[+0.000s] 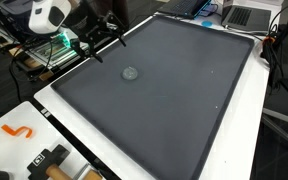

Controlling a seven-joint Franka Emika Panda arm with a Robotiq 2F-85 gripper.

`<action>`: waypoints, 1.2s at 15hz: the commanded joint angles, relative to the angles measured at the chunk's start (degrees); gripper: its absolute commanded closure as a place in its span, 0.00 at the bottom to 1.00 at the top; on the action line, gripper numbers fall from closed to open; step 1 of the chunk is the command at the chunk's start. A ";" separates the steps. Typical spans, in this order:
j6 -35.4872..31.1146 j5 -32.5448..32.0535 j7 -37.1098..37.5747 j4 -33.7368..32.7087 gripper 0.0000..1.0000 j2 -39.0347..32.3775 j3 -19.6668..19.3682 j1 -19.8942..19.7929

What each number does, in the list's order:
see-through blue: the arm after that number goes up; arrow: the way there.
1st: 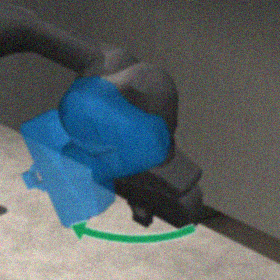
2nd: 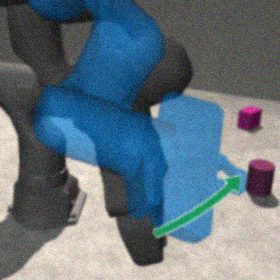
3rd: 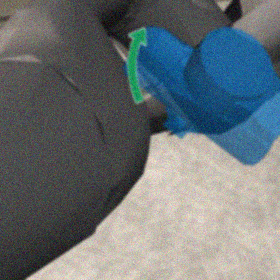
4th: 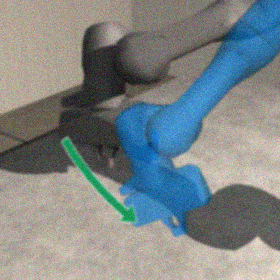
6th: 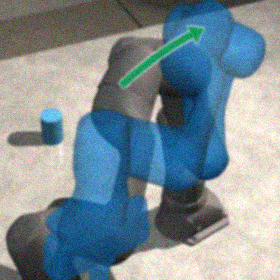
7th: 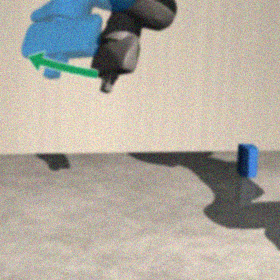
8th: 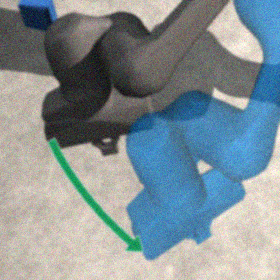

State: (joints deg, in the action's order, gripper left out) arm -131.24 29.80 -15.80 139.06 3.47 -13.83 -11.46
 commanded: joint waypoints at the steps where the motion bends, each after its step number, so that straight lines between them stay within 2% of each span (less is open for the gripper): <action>1: -4.46 1.67 -2.35 2.74 0.00 0.85 0.28 0.23; 11: -8.81 -0.41 -1.74 4.02 0.00 0.77 2.41 2.02; 18: -7.07 -7.61 2.46 3.17 0.00 1.44 4.81 3.59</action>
State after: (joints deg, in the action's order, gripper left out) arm -138.51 26.29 -16.16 141.64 3.55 -9.78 -8.39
